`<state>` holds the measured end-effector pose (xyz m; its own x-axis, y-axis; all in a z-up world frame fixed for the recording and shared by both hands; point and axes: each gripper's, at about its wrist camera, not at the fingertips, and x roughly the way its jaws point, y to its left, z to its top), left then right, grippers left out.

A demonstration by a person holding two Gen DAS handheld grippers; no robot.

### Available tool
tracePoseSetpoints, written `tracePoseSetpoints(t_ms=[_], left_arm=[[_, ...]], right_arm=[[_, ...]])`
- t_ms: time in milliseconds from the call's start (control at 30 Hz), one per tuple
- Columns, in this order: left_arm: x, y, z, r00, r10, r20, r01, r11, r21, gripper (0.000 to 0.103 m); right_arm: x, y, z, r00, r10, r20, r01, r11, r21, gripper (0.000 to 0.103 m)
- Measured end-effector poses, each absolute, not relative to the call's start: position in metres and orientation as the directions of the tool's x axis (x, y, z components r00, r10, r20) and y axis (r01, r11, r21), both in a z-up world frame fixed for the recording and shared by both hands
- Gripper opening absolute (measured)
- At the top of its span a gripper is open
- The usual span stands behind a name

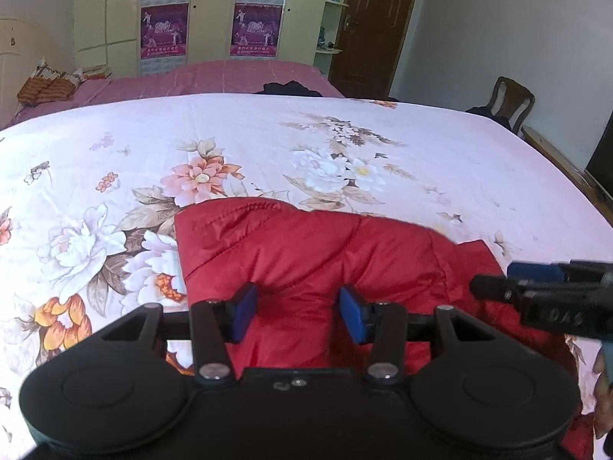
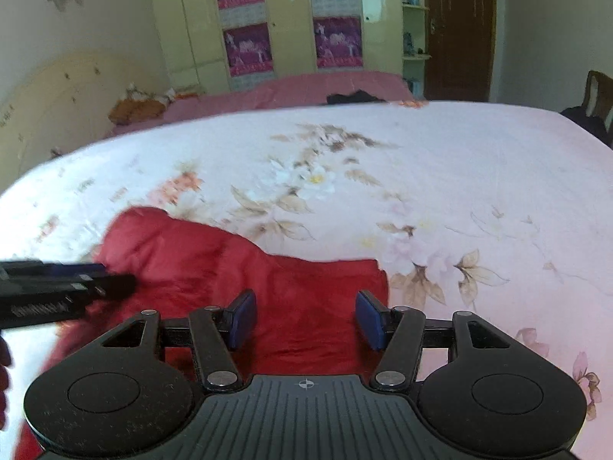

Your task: Fold large clothes

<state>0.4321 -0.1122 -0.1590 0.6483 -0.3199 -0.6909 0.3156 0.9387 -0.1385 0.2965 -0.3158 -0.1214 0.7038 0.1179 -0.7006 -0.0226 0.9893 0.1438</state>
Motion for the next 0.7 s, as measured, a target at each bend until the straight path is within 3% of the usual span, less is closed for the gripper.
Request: tracePoseSetpoints(t_ms=[700], left_arm=[[0.439, -0.118, -0.175, 0.632, -0.304, -0.713, 0.319, 0.940, -0.118, 0.049]], right_arm=[[0.306, -0.323, -0.157, 0.649, 0.106, -0.753, -0.019, 0.992, 0.124, 0.057]])
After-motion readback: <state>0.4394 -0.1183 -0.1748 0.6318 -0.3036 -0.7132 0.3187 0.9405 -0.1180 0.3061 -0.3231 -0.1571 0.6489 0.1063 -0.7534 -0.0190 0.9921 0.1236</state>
